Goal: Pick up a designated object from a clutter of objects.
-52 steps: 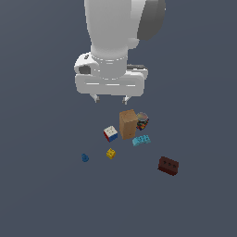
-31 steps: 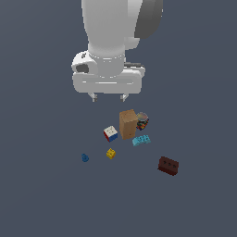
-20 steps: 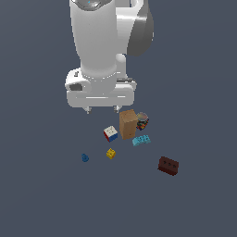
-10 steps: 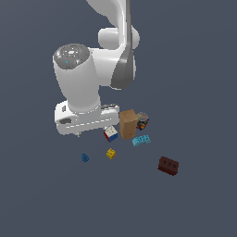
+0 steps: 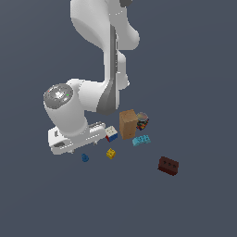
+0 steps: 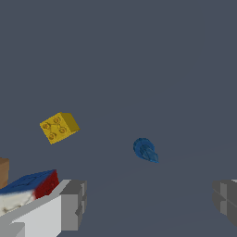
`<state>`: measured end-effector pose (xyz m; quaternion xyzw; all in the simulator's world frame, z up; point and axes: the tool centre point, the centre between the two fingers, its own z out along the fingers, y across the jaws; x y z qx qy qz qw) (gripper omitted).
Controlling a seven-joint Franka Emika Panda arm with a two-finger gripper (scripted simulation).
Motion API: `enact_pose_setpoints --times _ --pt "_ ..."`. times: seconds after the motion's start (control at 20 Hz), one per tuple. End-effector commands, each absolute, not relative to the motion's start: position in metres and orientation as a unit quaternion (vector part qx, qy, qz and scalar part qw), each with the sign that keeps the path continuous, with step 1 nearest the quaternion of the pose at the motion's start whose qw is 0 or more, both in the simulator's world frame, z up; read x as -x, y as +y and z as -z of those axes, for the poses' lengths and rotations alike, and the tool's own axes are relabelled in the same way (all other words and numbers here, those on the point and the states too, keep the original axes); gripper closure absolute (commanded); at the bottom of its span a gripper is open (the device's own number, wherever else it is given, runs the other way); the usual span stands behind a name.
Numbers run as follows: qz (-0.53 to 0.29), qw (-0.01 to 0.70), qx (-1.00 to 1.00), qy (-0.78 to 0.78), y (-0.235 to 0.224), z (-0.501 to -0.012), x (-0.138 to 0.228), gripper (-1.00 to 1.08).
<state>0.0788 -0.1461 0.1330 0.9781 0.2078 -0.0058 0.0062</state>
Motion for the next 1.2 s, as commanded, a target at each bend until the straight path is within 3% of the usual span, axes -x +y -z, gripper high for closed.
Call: enact_pose_setpoints --times 0.0,1.15 --pt "0.003 0.004 -0.975 0.222 -0.154 -0.118 -0.082 -0.92" --pt "0.000 0.000 -0.970 0.244 -0.167 -0.048 -0.083 -0.92"
